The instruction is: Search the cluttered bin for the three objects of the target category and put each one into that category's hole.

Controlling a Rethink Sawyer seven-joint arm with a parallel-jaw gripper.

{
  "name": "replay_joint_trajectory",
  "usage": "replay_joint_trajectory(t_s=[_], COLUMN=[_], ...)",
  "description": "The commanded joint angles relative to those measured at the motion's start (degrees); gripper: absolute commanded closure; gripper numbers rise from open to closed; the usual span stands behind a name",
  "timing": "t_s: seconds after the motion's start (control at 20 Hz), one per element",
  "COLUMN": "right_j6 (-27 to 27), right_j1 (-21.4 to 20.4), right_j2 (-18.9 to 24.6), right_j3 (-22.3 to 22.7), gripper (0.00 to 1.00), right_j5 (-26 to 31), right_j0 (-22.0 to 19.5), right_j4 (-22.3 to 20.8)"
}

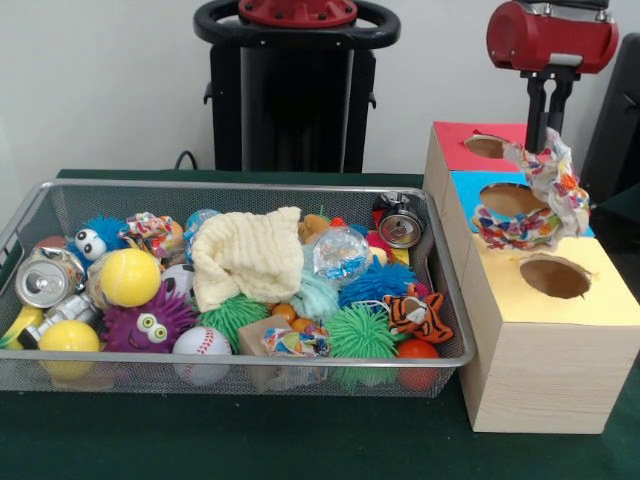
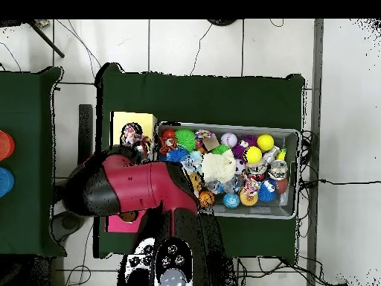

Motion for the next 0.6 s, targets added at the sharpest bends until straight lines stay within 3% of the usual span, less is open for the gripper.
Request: replay_joint_trajectory(t_s=[0.05, 0.6], right_j6=[7.3, 8.86], right_j1=[-0.82, 0.51], right_j2=[1.4, 0.91], right_j3=[0.48, -0.94], gripper=[1.0, 1.0], right_j5=[9.44, 8.9], right_j0=[0.46, 2.12], right_j4=[1.6, 1.74])
